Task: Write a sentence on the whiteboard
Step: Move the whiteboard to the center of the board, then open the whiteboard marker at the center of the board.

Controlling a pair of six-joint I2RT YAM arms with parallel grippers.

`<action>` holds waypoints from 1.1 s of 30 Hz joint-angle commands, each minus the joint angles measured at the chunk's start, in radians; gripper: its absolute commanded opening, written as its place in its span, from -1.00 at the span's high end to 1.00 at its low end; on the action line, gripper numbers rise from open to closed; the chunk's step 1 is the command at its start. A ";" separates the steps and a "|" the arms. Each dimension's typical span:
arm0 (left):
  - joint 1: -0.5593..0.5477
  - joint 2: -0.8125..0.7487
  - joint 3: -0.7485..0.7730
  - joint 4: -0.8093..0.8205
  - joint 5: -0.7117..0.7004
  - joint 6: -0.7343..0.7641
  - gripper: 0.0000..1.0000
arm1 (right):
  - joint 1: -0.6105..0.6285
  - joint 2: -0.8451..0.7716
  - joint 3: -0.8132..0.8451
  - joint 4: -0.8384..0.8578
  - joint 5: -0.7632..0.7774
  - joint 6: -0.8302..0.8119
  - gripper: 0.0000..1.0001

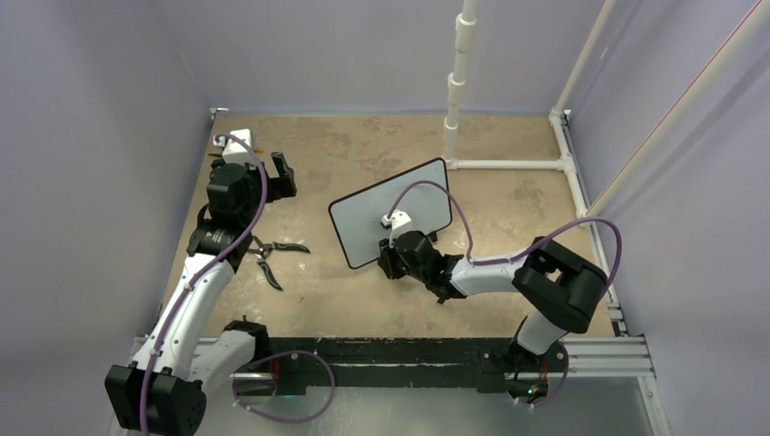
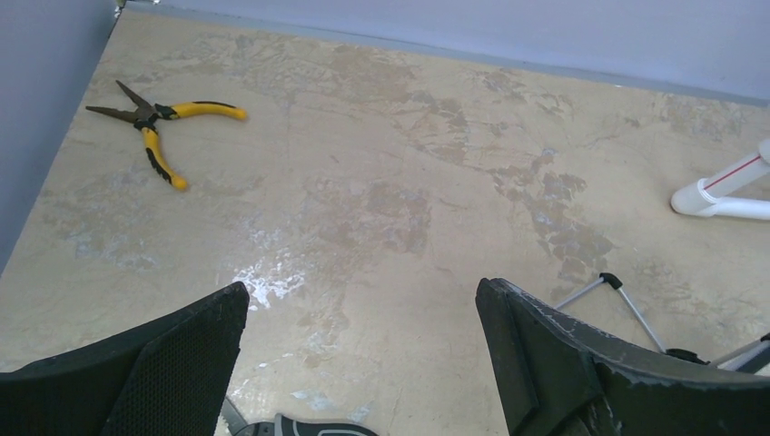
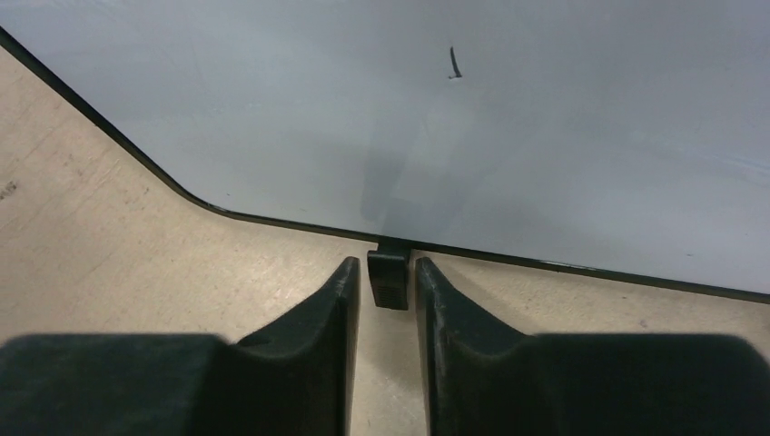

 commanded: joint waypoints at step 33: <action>-0.884 0.332 0.275 0.064 0.206 0.055 -0.70 | -0.569 -0.693 -0.054 -0.430 0.035 0.177 -0.97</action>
